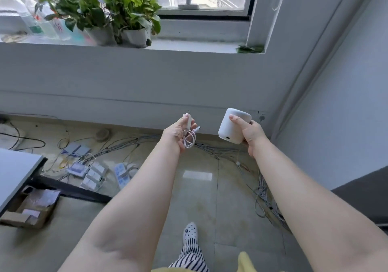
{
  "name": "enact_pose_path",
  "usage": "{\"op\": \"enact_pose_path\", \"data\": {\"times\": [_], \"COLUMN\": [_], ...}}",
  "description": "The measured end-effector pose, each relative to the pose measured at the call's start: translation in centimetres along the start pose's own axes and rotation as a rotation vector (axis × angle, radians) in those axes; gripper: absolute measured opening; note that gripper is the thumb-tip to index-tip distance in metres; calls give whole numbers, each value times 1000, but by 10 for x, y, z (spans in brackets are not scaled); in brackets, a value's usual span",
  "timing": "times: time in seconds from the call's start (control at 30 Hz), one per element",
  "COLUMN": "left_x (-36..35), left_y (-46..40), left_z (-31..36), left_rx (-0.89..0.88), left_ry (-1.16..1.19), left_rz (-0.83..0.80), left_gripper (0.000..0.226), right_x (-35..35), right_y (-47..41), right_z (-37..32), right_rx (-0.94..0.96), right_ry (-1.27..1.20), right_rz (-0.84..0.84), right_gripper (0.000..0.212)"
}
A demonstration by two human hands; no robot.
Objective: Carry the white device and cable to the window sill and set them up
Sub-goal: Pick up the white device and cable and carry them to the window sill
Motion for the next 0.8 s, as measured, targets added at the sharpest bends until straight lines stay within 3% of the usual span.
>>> {"op": "enact_pose_path", "data": {"times": [0.37,0.8], "left_x": [-28,-55], "left_y": [-152,-308], "left_z": [102,202], "left_rx": [32,-9], "left_ry": [-52,-21], "left_rz": [-34,-3], "left_gripper": [13,16], "right_x": [-43,-86], "right_y": [-149,-330], "right_z": [-66,-145], "right_rx": [-1,21], "right_ry": [-23,5], "right_rz": [46,-25], "right_gripper": [51,49]}}
Point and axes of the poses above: each hand's wrist, its own y-axis away from the middle knuckle, its own x-axis out of the back of the hand, z = x × y, the point moved 10 cm from there along -y, towards the middle knuckle, and after that the axes turned 11 degrees about -z, right-handed, at the moved point
